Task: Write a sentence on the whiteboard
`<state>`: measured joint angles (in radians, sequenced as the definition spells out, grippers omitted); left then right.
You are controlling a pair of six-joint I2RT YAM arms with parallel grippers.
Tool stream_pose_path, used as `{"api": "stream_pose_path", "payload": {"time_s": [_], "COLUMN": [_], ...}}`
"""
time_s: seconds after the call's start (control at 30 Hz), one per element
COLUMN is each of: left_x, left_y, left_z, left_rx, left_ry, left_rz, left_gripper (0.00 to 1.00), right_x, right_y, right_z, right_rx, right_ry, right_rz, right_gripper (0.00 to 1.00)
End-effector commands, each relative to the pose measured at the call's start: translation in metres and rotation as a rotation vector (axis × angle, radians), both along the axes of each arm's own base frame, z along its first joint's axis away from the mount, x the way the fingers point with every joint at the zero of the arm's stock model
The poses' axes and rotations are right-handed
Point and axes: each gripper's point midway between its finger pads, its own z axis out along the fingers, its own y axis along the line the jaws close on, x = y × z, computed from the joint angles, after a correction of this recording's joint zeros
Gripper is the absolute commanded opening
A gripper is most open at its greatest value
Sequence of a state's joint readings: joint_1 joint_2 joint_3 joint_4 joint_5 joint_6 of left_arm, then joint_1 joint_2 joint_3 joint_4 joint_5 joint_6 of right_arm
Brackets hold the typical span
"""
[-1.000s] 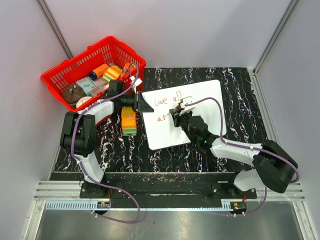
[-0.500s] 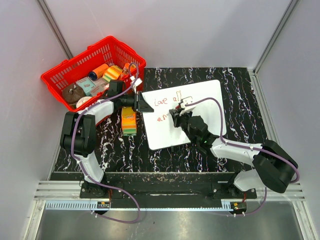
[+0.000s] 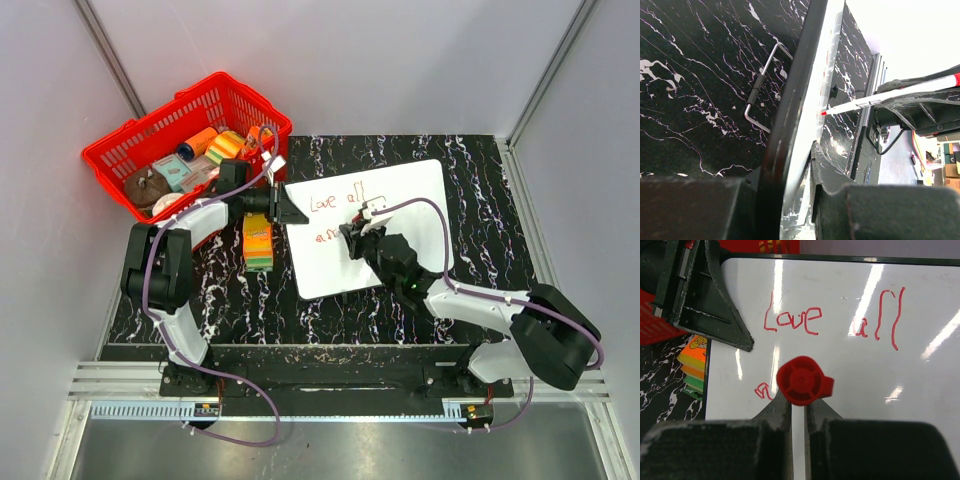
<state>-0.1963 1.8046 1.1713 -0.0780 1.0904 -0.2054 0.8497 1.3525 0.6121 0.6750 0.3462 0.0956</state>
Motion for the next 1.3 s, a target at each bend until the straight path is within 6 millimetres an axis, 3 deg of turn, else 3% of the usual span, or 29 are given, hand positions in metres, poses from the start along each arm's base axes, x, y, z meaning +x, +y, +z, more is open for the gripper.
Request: {"api": "stream_pose_path", "payload": {"time_s": [0.0,0.4,0.87,1.1,1.27], "left_x": [0.075,0.075,0.073,0.074,0.074], "left_y": [0.031,0.030,0.028,0.028,0.028], "left_z": [-0.036,-0.038,-0.038,-0.039,-0.039], "left_rx": [0.313,0.318,0.321,0.324,0.325], "left_ry": [-0.371,-0.370,-0.372,-0.373,-0.375], "left_rz": [0.183,0.179,0.173,0.172,0.173], "left_gripper": [0.00,0.00,0.00,0.00,0.00], "right_x": [-0.005,0.009,0.021,0.019,0.012], "right_y": [-0.007,-0.020,-0.011,0.001,-0.006], "right_z": [-0.010,0.000,0.021,0.021,0.023], "right_rx": [-0.035,-0.050,-0.009,0.004,0.021], "right_ry": [0.030,0.010,-0.024,-0.011,-0.016], "right_rz": [-0.011,-0.124,-0.144,-0.089,-0.087], "right_gripper": [0.00,0.00,0.00,0.00,0.00]}}
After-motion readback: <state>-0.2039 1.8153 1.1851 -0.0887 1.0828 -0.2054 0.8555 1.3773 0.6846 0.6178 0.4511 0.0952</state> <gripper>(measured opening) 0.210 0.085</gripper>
